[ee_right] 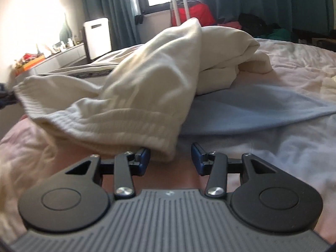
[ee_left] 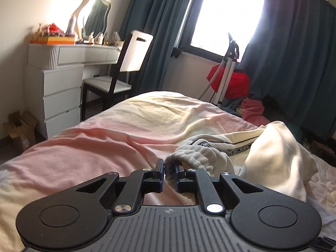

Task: Fold clothes
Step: 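Grasp the ribbed cuff with the right gripper while the left gripper holds the other cuff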

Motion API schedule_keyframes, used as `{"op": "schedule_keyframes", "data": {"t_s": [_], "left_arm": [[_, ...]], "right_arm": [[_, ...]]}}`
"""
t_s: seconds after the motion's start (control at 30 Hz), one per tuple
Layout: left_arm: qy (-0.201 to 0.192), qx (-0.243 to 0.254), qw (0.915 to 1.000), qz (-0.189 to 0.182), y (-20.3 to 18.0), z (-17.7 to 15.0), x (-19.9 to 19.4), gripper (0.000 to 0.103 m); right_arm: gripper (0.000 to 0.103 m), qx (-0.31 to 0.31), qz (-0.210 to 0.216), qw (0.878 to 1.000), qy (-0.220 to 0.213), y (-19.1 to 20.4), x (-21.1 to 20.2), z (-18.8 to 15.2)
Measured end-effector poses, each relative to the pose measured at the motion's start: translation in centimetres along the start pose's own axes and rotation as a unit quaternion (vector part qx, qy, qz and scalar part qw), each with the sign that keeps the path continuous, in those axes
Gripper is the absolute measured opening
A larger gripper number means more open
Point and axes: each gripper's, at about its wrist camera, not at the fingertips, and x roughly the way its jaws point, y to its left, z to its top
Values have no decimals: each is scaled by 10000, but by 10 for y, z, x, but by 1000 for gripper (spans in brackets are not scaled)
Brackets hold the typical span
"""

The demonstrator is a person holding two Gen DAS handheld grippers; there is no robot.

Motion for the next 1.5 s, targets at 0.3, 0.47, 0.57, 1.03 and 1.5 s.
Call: {"op": "schedule_keyframes", "data": {"t_s": [0.3, 0.47, 0.57, 1.03, 1.5], "left_arm": [[79, -191, 9998, -13, 11, 1, 6, 11], [72, -542, 9985, -98, 28, -1, 4, 10], [29, -941, 9954, -164, 42, 1, 1, 7], [568, -1234, 9907, -35, 66, -3, 2, 25], [276, -2162, 9736, -672, 78, 0, -11, 93]], "right_arm": [[11, -767, 383, 9937, -727, 15, -28, 12], [11, -1488, 756, 9768, -1339, 46, -90, 26], [11, -1457, 1128, 9756, -1197, 56, -127, 21], [18, -512, 1223, 9888, 685, 50, -100, -15], [85, 1719, 2153, 9603, 437, -1, -111, -1]]}}
